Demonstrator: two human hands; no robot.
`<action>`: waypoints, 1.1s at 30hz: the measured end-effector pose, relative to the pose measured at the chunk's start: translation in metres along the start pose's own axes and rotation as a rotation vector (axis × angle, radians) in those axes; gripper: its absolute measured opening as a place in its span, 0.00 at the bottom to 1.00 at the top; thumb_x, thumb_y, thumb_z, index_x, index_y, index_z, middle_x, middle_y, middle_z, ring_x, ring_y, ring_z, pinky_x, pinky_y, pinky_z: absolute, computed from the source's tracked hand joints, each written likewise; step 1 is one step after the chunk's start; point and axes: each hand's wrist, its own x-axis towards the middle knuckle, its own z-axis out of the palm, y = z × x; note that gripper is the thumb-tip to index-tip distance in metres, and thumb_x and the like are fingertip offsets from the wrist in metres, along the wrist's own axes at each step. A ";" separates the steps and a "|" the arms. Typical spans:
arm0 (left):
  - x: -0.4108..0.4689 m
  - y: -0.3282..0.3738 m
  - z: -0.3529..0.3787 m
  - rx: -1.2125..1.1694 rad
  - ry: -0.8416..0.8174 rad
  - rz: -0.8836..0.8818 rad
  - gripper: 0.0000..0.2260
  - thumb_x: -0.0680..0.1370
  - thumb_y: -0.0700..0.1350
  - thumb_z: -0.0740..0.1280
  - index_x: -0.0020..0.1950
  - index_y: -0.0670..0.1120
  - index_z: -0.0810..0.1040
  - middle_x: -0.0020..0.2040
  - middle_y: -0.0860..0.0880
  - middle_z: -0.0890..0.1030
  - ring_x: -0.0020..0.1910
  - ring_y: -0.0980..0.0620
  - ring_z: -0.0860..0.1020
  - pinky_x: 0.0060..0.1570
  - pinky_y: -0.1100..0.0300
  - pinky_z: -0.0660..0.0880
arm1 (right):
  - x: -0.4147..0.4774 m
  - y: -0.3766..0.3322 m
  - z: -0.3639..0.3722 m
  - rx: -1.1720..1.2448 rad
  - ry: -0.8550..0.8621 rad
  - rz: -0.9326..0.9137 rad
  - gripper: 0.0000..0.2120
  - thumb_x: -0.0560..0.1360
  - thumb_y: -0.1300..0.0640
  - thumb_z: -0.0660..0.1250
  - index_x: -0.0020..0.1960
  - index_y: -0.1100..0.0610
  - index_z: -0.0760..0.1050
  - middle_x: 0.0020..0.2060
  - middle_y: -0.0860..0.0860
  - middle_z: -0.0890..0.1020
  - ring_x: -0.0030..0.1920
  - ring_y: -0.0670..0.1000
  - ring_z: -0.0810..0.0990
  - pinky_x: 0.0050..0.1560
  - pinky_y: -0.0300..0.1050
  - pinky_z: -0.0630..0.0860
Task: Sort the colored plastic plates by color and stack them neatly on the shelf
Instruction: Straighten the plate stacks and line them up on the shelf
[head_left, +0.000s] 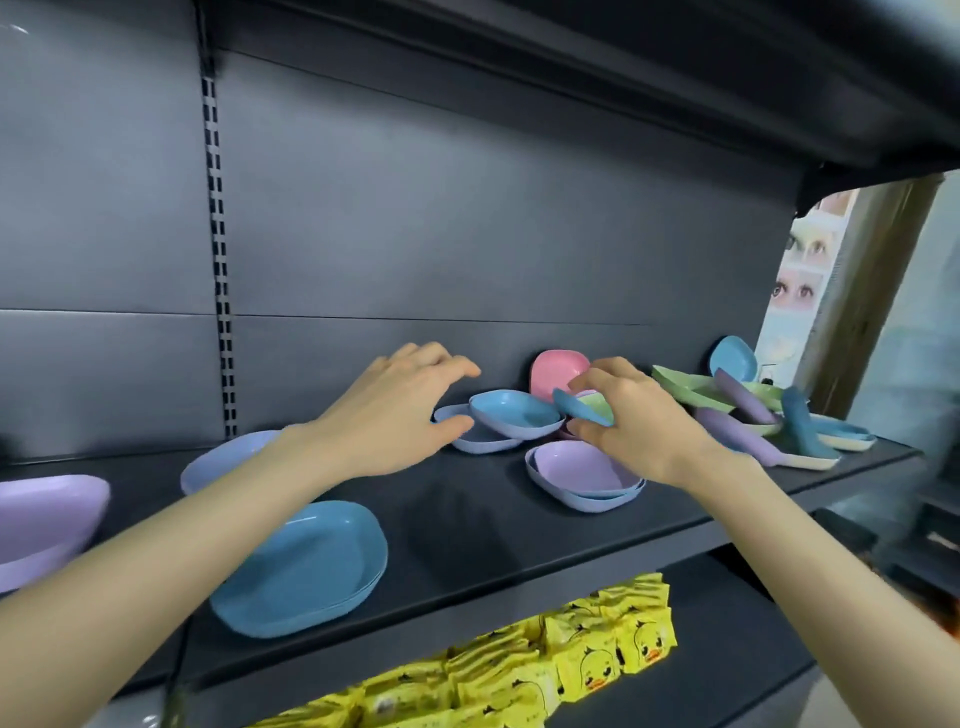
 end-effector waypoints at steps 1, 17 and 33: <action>0.011 0.002 0.006 0.004 0.002 0.003 0.21 0.78 0.54 0.61 0.70 0.54 0.65 0.64 0.54 0.69 0.63 0.53 0.65 0.61 0.59 0.63 | 0.006 0.011 0.000 -0.002 0.000 0.002 0.21 0.75 0.52 0.66 0.67 0.53 0.69 0.66 0.50 0.67 0.64 0.55 0.70 0.60 0.51 0.70; 0.169 -0.008 0.115 0.049 -0.096 -0.068 0.22 0.78 0.54 0.62 0.71 0.54 0.64 0.64 0.53 0.69 0.64 0.52 0.65 0.63 0.57 0.63 | 0.140 0.160 0.049 0.010 -0.119 -0.069 0.22 0.75 0.52 0.67 0.67 0.53 0.69 0.64 0.52 0.70 0.62 0.56 0.71 0.61 0.51 0.70; 0.214 -0.038 0.186 0.083 -0.183 -0.459 0.21 0.76 0.53 0.66 0.68 0.52 0.69 0.61 0.50 0.73 0.60 0.50 0.72 0.62 0.53 0.68 | 0.257 0.212 0.111 0.144 -0.383 -0.530 0.20 0.69 0.55 0.73 0.60 0.54 0.76 0.52 0.49 0.80 0.52 0.49 0.75 0.48 0.36 0.67</action>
